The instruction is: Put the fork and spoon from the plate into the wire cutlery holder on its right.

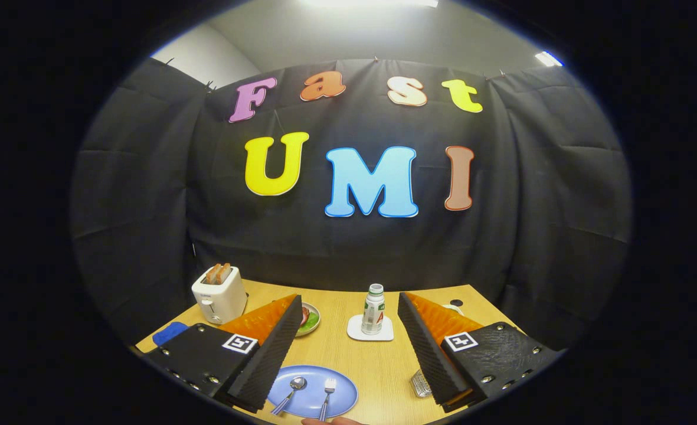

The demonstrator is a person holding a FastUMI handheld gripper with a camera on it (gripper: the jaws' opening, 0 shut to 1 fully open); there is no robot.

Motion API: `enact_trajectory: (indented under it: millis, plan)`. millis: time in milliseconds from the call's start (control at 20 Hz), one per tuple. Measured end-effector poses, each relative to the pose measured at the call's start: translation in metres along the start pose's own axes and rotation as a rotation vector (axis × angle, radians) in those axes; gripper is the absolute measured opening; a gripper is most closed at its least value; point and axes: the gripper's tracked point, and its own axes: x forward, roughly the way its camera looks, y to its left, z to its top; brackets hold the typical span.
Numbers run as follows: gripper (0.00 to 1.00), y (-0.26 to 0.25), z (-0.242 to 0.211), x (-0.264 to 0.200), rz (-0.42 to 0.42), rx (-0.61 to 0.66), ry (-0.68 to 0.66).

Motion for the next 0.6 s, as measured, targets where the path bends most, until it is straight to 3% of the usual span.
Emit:
enact_trajectory:
  millis: [300, 600]
  plan:
    - [0.99, 0.017, -0.033, 0.006, 0.062, -0.031, 0.058]
    - [0.99, 0.03, -0.082, 0.01, 0.107, -0.032, 0.212]
